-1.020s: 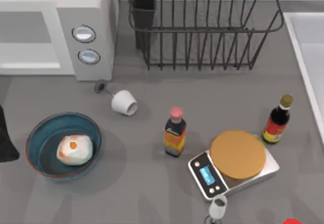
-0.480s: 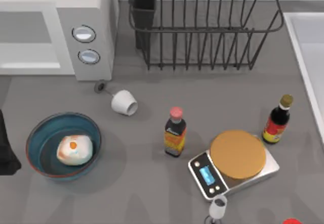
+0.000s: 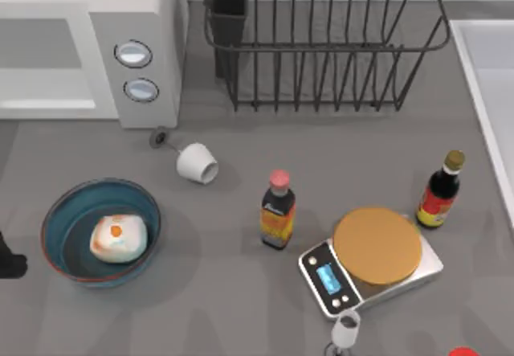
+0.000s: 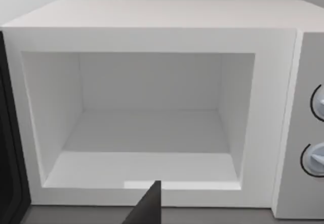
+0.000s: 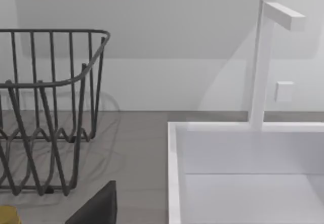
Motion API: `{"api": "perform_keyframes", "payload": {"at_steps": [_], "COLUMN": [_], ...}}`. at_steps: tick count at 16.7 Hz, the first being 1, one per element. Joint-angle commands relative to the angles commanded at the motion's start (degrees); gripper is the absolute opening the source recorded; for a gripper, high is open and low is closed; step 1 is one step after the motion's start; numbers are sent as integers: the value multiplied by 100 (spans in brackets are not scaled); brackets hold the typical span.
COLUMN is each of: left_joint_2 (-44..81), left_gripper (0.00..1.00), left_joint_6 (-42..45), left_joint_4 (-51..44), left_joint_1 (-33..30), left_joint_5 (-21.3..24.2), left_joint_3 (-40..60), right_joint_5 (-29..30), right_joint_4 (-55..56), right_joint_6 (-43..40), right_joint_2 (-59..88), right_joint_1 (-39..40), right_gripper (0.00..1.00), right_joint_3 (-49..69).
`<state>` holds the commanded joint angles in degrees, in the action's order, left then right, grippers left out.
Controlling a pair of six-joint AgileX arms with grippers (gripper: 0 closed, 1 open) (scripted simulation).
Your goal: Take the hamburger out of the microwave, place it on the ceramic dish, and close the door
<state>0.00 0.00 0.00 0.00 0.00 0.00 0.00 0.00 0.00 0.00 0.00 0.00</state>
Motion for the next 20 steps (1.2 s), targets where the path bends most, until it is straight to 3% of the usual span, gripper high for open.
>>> {"api": "perform_keyframes", "payload": {"at_steps": [7,17,20], "left_joint_2": [0,3,34], "left_gripper": [2,0,0], "left_joint_6": [0,-1,-1], "left_joint_4": [0,-17,-238], "left_joint_1": [0,-22,-433], "left_joint_5": [0,-21,-432], "left_joint_3": [0,20,271], "right_joint_5": [0,0,0], "right_joint_4": [0,0,0], "right_joint_6": [0,0,0], "right_joint_2": [0,0,0], "right_joint_1": [0,0,0], "right_gripper": [100,100,100], "right_joint_3": [0,0,0]}}
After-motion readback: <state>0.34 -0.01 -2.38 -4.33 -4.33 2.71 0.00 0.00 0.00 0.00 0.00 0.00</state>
